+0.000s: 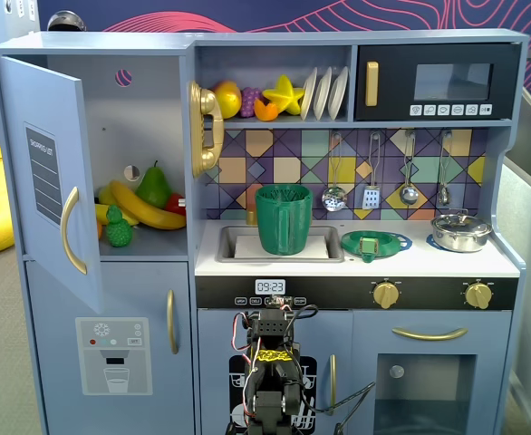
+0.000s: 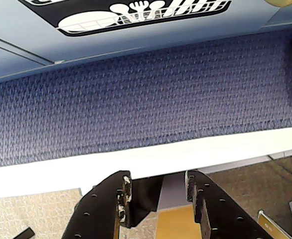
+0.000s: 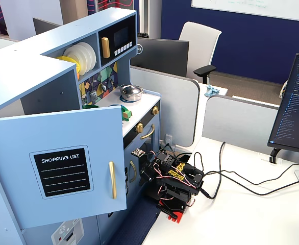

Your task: Pick up the green pineapple from the left cabinet and place it in the green recipient

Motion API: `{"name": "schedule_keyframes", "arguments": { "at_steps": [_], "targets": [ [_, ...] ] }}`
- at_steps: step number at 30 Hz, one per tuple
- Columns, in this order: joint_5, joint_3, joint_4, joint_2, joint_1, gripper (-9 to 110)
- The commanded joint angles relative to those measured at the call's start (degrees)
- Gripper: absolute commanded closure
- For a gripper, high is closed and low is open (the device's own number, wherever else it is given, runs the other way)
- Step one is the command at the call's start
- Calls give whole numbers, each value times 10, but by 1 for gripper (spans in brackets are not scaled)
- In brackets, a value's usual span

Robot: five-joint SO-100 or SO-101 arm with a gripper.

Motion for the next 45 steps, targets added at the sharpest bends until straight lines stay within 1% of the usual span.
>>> {"name": "schedule_keyframes", "arguments": {
  "at_steps": [1, 11, 14, 16, 18, 20, 21, 23, 24, 25, 26, 27, 29, 31, 33, 38, 43, 45],
  "targets": [
    [-3, -3, 109, -3, 40, 101],
    [-13, -3, 109, -3, 40, 101],
    [-10, -3, 103, -3, 11, 101],
    [43, -10, 24, -8, -53, 101],
    [55, -47, -70, -31, -120, 101],
    [46, -90, -221, -62, -187, 101],
    [27, -111, -302, -82, -221, 101],
    [-59, -148, -479, -135, -294, 101],
    [-76, -166, -570, -166, -335, 101],
    [-78, -194, -635, -199, -372, 100],
    [-94, -230, -672, -235, -402, 99],
    [-110, -271, -686, -268, -425, 97],
    [-117, -338, -708, -326, -453, 89],
    [-106, -388, -727, -375, -464, 81],
    [-103, -426, -755, -423, -465, 75],
    [-93, -480, -817, -507, -459, 70],
    [-79, -503, -911, -586, -453, 64],
    [-84, -512, -930, -610, -449, 63]
  ]
}}
